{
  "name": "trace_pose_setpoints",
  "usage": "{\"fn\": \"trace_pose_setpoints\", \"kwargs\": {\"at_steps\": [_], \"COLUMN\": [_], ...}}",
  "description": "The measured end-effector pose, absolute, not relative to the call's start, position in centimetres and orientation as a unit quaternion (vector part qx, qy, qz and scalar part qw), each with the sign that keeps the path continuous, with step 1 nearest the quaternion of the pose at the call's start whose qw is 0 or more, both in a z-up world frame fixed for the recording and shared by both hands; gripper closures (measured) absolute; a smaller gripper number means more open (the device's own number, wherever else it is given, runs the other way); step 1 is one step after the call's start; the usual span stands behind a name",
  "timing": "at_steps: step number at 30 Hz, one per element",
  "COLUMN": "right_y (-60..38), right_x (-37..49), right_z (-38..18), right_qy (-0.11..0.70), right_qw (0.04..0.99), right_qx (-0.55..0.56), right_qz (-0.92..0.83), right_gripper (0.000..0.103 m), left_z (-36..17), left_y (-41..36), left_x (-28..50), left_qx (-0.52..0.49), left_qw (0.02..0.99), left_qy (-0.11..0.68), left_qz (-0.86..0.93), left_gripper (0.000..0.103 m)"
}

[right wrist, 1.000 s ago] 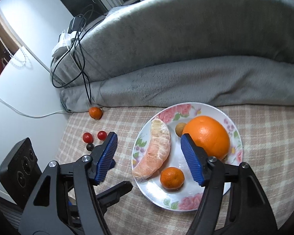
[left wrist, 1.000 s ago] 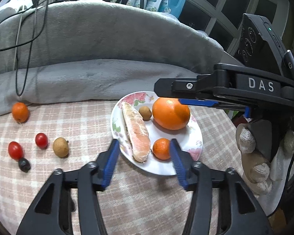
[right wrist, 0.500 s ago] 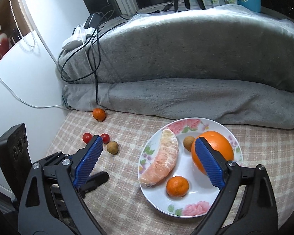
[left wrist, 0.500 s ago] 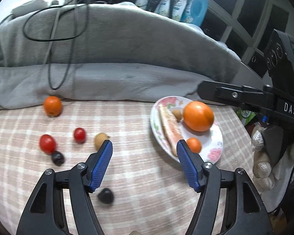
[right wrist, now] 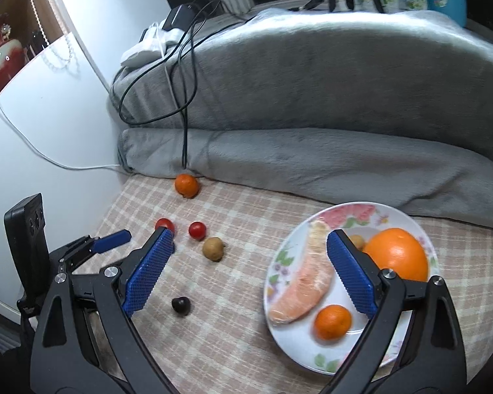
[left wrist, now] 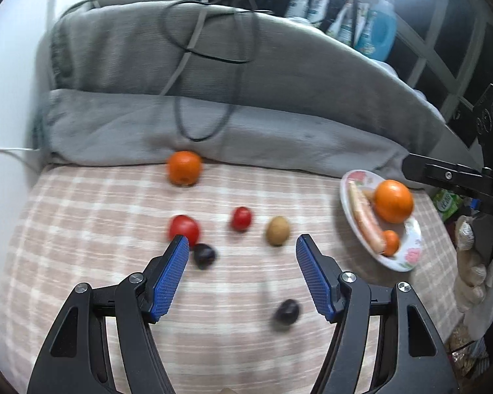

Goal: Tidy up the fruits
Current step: 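Move both tools away from the plate toward the loose red tomatoes, then close the right tool on a small red tomato while the left tool grasps a larger red tomato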

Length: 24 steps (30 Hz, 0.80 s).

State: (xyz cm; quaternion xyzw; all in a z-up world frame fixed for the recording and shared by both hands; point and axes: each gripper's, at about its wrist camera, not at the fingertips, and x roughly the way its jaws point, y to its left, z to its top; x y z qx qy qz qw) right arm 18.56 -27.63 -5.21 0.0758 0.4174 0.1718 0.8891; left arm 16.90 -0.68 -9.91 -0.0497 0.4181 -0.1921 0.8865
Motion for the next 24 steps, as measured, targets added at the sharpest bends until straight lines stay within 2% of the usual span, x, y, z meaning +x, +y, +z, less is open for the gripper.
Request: {"fn": "trace_pose_setpoints", "kwargs": {"at_steps": [8,11,18,24], "right_y": [-25.1,-24.2,-21.6,-19.7], "right_x": [20.5,21.3,23.0,24.4], "right_z": [-6.8,-7.4,-8.8,-10.6], "right_qy": [0.443,0.454,0.479,0.502], "right_qw": [0.870,0.861,0.842,0.825], "right_qx": [0.095,0.106,0.101,0.103], "right_qz": [0.195,0.205,0.226,0.238], "right_gripper": [0.006,0.007,0.027,0.042], "left_z": [-10.9,-11.4,-12.7,-13.0], "left_y": [1.8,2.3,2.6,2.6], "left_x": [17.8,18.2,19.5,20.4], "left_qx": [-0.046,-0.054,-0.065,-0.072], "left_qw": [0.887,0.883,0.874,0.869], "left_qy": [0.424,0.430,0.443,0.448], "left_qz": [-0.178,-0.183,-0.189,-0.197], "left_gripper": [0.036,0.046,0.064,0.067]}}
